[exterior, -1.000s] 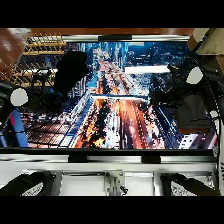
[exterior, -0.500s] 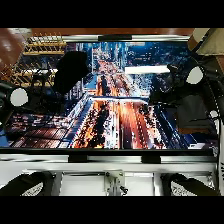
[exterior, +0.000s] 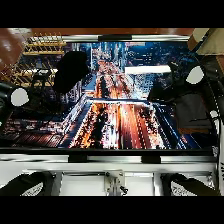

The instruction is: Fold the shirts.

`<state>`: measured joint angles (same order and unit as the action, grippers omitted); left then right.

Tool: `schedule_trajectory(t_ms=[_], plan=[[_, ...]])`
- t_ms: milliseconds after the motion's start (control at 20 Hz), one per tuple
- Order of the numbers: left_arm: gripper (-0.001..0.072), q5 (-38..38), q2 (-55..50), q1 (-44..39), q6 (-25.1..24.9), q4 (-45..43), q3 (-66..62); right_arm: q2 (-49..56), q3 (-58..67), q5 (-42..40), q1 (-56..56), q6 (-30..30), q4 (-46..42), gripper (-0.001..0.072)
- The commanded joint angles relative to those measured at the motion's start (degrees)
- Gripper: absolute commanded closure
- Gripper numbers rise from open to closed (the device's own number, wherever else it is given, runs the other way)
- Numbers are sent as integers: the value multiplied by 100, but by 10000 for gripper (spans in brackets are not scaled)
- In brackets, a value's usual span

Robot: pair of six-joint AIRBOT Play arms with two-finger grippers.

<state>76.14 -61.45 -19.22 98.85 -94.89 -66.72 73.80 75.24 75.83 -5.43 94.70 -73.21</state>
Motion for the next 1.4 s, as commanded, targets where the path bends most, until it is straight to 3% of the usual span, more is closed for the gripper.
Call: schedule_trajectory(t_ms=[0,250,350,450,500,850,1100,1350], plan=[[190,-551,-107,2,0,0,-2,2,-2,-48,2,2,83,19],[193,-745,-422,-4,105,264,0,2,-2,90,2,-2,70,19],[172,-1617,-680,55,210,254,-63,2,-2,-13,0,0,72,19],[17,-2076,-1303,422,197,254,-505,2,-2,-175,2,2,72,19],[-13,-2107,-1770,706,197,254,-896,2,-2,-278,0,2,72,19],[-13,-2592,-4577,1947,192,254,-3045,2,-2,-496,0,-2,76,19],[-13,-3425,-5226,1875,195,258,-3252,2,-2,-634,2,-2,70,19],[-13,-3195,-5421,1847,195,260,-3252,2,-2,-761,2,-28,72,19]])
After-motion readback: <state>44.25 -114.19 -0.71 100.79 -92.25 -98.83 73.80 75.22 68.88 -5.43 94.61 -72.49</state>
